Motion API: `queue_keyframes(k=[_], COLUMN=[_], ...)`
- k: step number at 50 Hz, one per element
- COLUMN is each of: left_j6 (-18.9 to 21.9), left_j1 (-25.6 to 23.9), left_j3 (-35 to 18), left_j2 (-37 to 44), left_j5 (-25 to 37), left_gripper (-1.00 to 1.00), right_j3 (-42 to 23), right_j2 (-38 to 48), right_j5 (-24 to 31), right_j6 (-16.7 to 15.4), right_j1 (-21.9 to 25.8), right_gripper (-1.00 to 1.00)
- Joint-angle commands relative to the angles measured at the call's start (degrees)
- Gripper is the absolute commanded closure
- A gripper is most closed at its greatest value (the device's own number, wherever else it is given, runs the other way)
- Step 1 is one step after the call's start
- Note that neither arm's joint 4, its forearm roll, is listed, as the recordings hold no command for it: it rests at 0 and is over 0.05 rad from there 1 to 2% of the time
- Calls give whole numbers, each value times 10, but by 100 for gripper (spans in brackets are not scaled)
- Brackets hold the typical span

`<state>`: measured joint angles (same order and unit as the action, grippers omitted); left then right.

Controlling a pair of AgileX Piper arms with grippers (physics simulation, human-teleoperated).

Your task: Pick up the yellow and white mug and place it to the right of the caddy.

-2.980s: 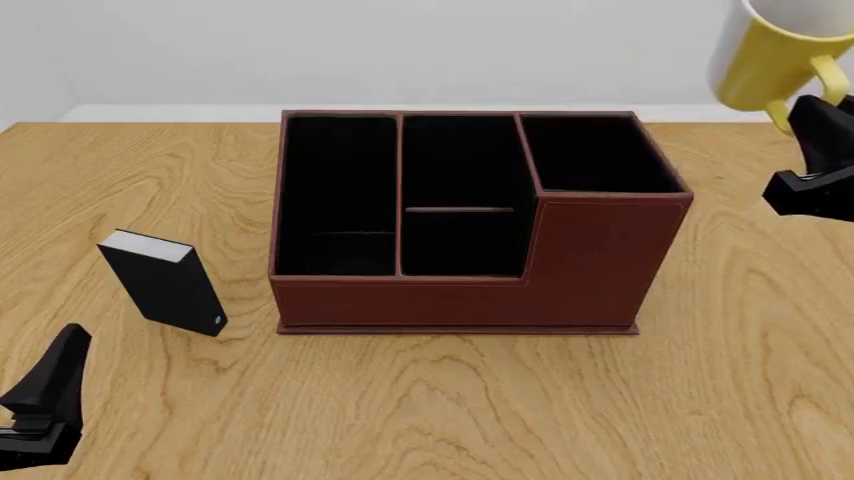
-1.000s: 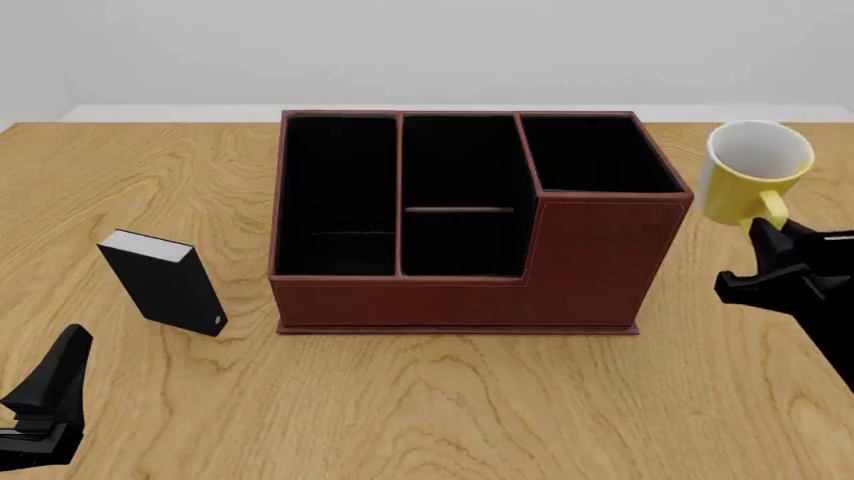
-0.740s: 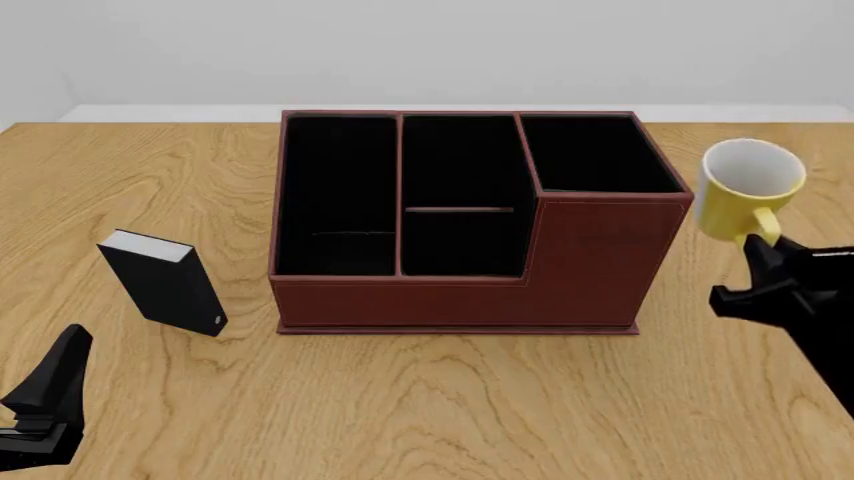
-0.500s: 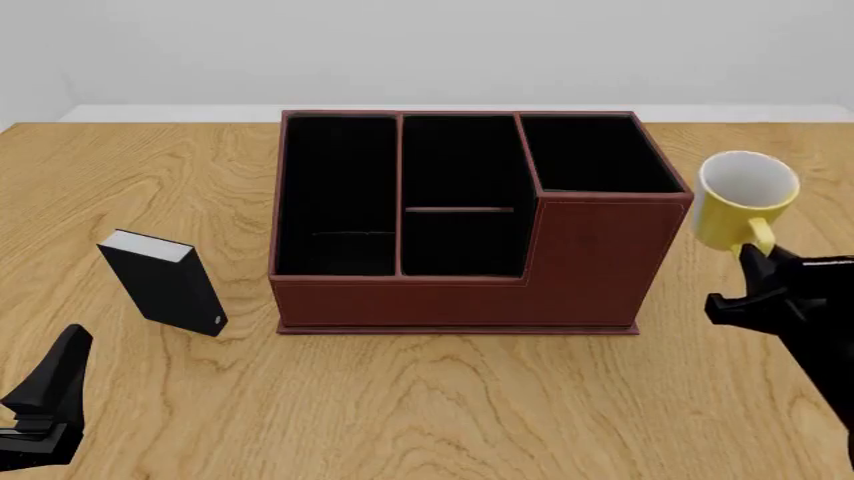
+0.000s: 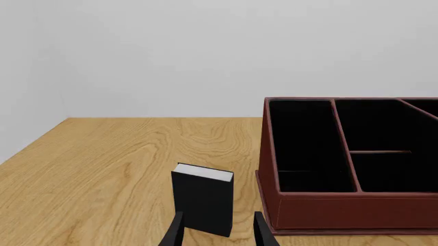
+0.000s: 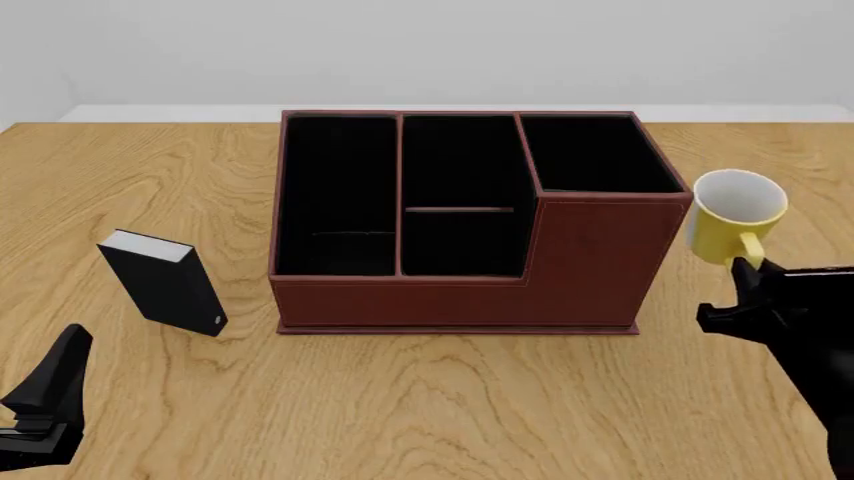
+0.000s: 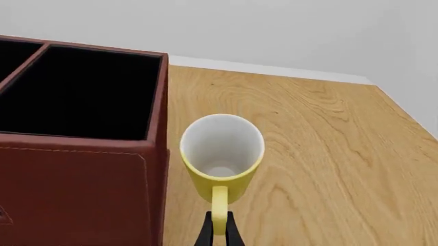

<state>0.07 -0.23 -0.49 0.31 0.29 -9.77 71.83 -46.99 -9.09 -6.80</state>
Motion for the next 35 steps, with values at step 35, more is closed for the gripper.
queue_keyframes(k=[35], left_j6=[0], left_j1=[0], left_j3=[0], left_j2=[0], left_j5=[0], left_gripper=[-100], right_j3=[12], right_j2=[155], right_j5=[-140], right_j6=[-9], right_j1=[-11], right_gripper=[100])
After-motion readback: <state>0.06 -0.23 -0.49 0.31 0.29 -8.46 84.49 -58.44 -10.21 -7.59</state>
